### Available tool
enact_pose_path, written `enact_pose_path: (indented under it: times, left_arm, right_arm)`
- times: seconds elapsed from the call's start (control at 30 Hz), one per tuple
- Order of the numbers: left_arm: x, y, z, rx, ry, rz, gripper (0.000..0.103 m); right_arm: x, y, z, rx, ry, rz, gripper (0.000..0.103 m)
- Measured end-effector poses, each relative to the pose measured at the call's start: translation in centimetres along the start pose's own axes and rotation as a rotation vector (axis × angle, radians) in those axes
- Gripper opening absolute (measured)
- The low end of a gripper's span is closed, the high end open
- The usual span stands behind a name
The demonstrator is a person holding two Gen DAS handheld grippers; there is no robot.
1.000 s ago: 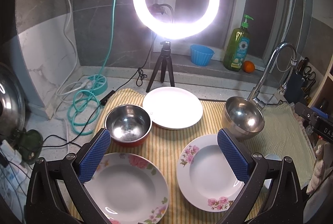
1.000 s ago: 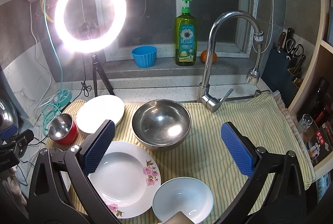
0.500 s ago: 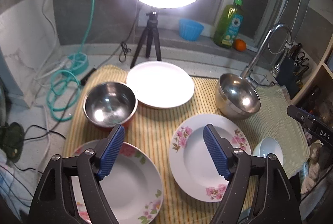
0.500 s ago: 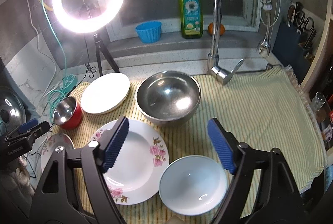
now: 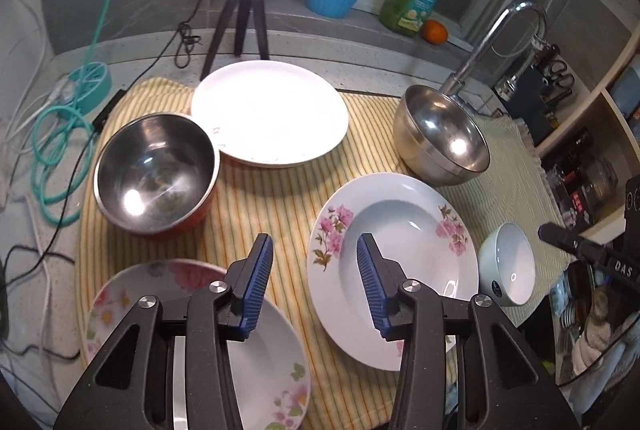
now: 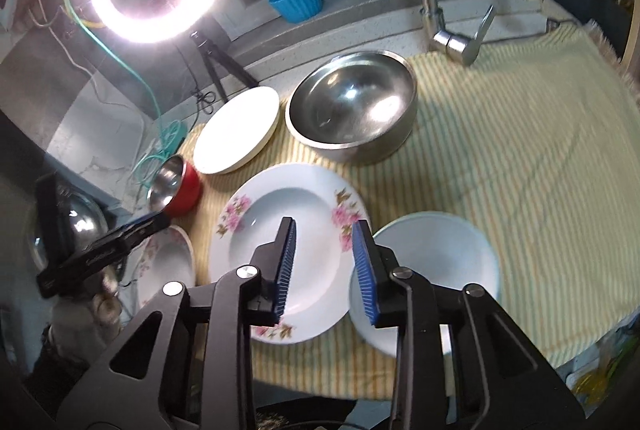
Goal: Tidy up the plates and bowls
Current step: 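Move both grippers to the rim of the pink-blossom deep plate and close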
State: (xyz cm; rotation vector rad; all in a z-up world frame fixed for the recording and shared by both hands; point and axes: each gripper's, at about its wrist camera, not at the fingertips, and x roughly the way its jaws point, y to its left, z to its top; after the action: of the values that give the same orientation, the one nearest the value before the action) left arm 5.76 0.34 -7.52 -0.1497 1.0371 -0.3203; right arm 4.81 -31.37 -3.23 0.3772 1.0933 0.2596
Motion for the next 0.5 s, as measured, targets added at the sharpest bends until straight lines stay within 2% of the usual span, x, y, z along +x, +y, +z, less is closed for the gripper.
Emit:
enact_pose_path:
  times: [0.23, 0.37, 0.5]
  left_arm:
    - [3.3, -0.8, 2.1, 0.138, 0.109, -0.073, 0.035]
    - [5.2, -0.7, 3.2, 0.167, 0.167, -0.114, 0.031]
    - [6.5, -0.8, 4.1, 0.212, 0.204, -0.121, 0.031]
  right_arm:
    - [0.8, 0.2, -3.7, 0.074, 0.106, 0.027, 0.022]
    - [1.3, 0.7, -5.4, 0.105, 0.142, 0.029, 0.021]
    - [2.2, 0.5, -6.6, 0.122, 0.169, 0.029, 0.021]
